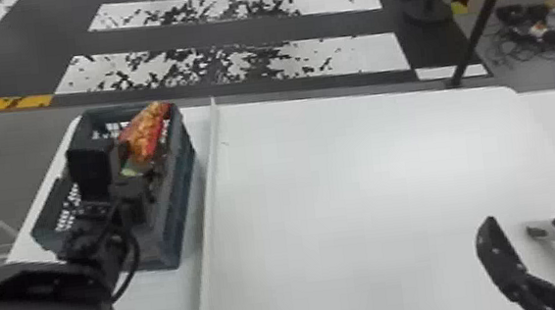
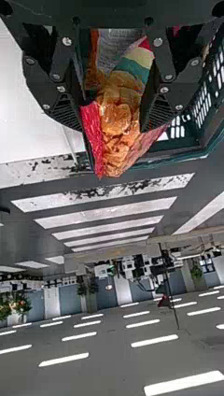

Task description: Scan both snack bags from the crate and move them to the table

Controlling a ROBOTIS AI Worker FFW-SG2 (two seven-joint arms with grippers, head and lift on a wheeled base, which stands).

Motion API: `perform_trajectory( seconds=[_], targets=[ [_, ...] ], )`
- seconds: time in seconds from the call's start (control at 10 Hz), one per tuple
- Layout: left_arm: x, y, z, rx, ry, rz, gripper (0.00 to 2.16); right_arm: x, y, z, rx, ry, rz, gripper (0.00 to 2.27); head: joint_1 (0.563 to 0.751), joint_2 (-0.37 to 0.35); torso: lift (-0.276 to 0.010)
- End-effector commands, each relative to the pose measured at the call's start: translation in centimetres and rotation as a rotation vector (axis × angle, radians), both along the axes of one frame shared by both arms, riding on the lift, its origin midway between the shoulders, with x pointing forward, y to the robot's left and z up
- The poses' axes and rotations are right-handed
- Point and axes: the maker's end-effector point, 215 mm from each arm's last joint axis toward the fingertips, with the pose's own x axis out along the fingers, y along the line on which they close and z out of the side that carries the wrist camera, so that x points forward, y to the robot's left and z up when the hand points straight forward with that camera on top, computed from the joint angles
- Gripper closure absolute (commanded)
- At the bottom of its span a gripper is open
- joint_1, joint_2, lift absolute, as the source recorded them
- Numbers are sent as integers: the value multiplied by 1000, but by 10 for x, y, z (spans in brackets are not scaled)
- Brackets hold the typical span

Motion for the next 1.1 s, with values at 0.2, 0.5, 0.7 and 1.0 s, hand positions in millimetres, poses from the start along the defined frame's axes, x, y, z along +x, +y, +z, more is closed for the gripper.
perform_trajectory(
  seconds=[0.2,0.5,0.7,1.0],
  targets=[
    [-11,6,11,-47,-11,11,2135,1,-3,3,17,-20,-8,124,695,9,-87],
    [-21,29,46,10,-82,63,2135,2,-3,4,43,-20,-13,124,695,28,-87],
    [-27,34,69,20,-120,74,2135,3,-4,12,53,-46,-18,127,695,45,-87],
    [-44,17,132,21,-211,65,2135,5,-10,24,57,-85,-37,127,695,49,-87]
  ],
)
